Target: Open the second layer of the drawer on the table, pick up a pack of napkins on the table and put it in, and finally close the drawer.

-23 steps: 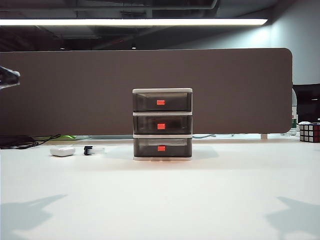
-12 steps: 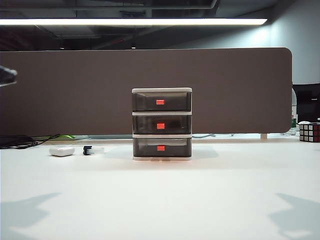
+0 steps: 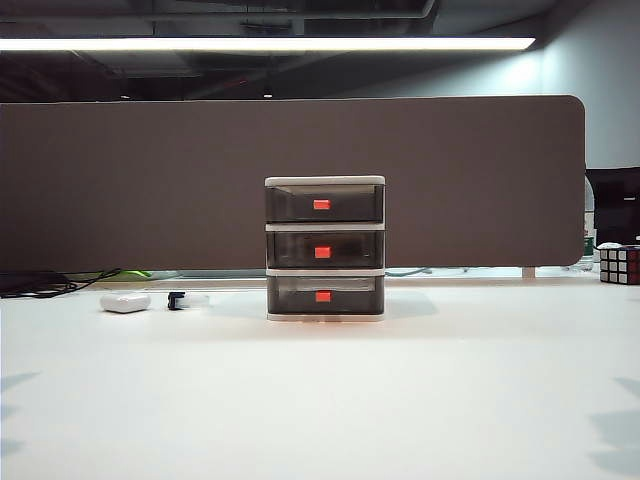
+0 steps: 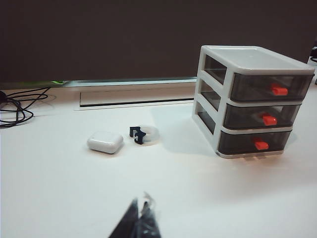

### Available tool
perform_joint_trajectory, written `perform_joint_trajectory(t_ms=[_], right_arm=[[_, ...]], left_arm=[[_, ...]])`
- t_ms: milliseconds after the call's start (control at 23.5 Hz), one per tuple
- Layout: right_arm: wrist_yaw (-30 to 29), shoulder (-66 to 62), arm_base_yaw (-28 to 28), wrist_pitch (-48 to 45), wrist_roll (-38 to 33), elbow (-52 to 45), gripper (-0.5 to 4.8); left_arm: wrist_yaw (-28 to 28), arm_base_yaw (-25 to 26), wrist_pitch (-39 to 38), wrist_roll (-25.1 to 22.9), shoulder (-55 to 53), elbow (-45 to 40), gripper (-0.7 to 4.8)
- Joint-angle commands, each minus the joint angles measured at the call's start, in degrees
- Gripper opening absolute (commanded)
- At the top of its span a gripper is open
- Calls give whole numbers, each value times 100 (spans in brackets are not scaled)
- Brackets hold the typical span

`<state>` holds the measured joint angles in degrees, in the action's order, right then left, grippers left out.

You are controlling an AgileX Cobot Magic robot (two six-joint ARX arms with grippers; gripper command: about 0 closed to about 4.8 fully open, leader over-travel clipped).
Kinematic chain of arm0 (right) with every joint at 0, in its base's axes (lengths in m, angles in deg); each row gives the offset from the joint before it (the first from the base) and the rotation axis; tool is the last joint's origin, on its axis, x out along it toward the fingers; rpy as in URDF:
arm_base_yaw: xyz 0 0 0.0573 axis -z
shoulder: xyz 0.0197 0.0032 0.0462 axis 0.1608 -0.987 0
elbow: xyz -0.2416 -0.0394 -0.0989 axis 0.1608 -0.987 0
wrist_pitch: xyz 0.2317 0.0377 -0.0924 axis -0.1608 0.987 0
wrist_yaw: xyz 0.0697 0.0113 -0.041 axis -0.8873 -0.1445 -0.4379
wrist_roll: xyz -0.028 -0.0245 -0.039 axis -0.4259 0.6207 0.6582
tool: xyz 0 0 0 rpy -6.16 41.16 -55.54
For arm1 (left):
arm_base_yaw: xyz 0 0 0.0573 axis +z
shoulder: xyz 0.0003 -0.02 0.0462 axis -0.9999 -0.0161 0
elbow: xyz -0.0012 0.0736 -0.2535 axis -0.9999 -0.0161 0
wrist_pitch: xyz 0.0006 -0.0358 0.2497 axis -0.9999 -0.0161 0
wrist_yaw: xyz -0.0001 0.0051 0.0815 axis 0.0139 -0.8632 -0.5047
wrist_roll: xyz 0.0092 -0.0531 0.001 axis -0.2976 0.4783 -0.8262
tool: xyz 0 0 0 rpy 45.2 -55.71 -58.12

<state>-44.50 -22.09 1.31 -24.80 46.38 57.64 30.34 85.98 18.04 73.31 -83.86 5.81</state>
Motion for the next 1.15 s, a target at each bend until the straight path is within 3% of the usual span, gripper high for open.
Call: perform_joint_trajectory(t_ms=[43,1150], right_arm=[[20,13,131,-186,50,-37,-5],[37,13,181,-157,61,-37,-4]], left_arm=[[61,295,74,26,0,33,-6],[52,393,-295,22,2,35,-5]])
